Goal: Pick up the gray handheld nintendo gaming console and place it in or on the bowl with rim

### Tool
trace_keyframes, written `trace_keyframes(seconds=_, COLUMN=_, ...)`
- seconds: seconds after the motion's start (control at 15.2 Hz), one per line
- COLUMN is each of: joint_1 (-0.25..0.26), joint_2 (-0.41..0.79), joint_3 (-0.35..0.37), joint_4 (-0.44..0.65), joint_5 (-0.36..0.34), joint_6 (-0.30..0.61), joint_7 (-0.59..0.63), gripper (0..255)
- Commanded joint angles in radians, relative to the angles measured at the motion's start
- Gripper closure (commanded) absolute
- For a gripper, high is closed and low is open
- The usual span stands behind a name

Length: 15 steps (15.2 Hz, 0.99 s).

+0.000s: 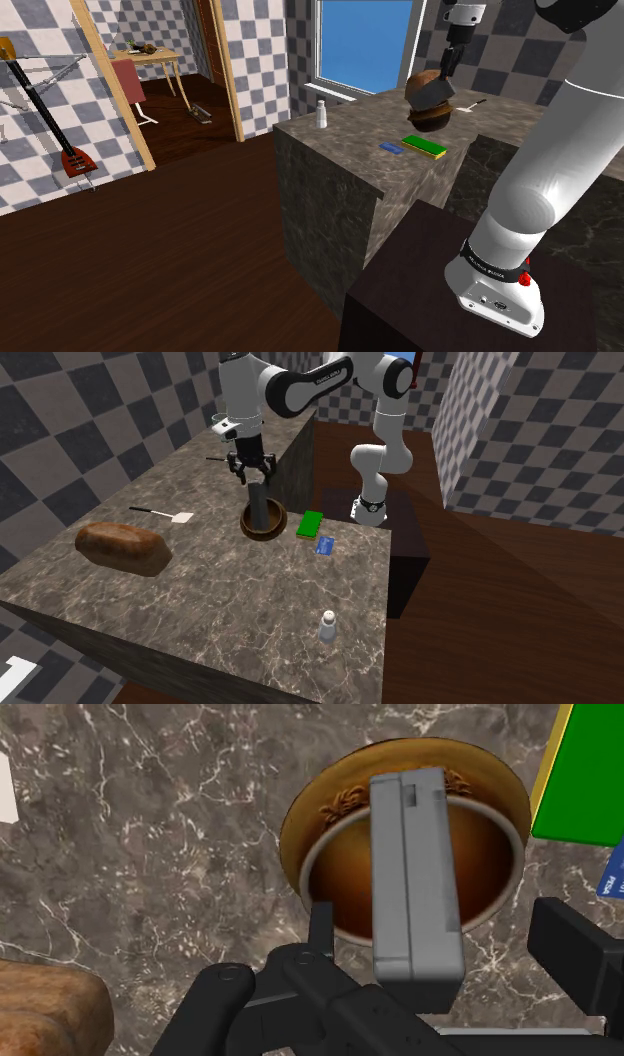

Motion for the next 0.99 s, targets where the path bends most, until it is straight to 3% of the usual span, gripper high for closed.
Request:
trace_keyframes(seconds=0.0, joint_1=0.000, joint_2=0.002, joint_3=0.000, joint_4=-0.001, joint_5=0.001, joint_6=-0.001, joint_7=-0.001, gripper=0)
trace_keyframes(seconds=0.2, joint_1=0.001, joint_2=0.001, joint_3=0.001, joint_4=-0.002, joint_5=0.000, joint_6=-0.001, joint_7=0.001, gripper=0)
trace_keyframes(seconds=0.46, joint_1=-0.002, joint_2=0.022, joint_3=-0.005, joint_4=0.145, joint_5=0.015, joint_6=-0.132, joint_7=-0.010, gripper=0)
trace_keyframes(seconds=0.92, joint_1=-0.002, joint_2=0.022, joint_3=-0.005, joint_4=0.145, joint_5=0.015, joint_6=-0.132, joint_7=-0.010, gripper=0)
